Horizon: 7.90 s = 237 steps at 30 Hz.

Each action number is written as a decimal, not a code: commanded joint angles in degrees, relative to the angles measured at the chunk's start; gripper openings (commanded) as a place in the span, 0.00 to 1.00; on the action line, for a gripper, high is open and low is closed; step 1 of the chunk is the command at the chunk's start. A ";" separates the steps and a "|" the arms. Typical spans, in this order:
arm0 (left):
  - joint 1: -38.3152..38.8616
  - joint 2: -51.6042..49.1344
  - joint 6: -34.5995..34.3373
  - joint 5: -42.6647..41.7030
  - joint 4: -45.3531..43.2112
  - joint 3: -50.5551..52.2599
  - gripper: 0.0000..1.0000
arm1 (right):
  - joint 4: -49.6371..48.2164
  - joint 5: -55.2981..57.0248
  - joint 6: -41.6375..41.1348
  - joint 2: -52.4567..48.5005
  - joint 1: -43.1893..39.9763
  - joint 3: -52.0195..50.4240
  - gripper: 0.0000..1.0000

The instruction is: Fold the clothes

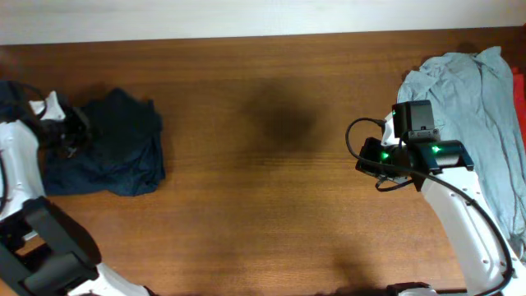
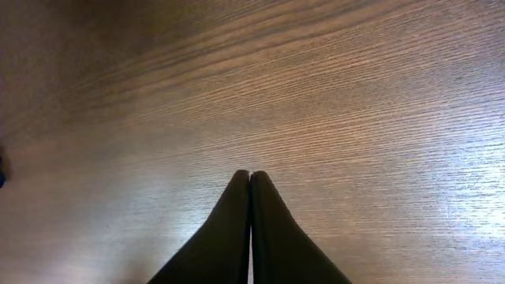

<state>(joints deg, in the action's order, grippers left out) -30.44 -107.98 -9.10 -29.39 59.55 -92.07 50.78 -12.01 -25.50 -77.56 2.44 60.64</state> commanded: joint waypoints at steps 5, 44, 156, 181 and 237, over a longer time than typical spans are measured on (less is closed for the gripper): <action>-6.27 1.92 3.32 3.50 0.26 0.15 0.01 | 0.04 0.70 0.20 0.72 0.04 0.52 0.04; 7.63 10.21 41.44 -3.32 18.75 -8.26 0.00 | 1.09 0.68 -0.04 0.70 0.07 0.57 0.04; 7.13 -22.08 10.14 20.68 15.63 -46.40 0.19 | 5.29 4.17 4.28 0.70 0.11 0.55 0.05; 30.62 -11.63 10.03 27.58 26.62 -43.30 0.16 | 2.58 4.13 10.34 1.14 -0.72 4.00 0.18; 43.41 12.44 6.93 36.30 37.13 -39.21 0.99 | 11.78 5.35 14.47 29.40 -0.96 17.20 0.99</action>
<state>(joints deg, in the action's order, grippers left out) 12.75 -95.79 -1.61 6.28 96.66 -131.44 63.13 -8.27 -12.51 -50.50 1.80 77.45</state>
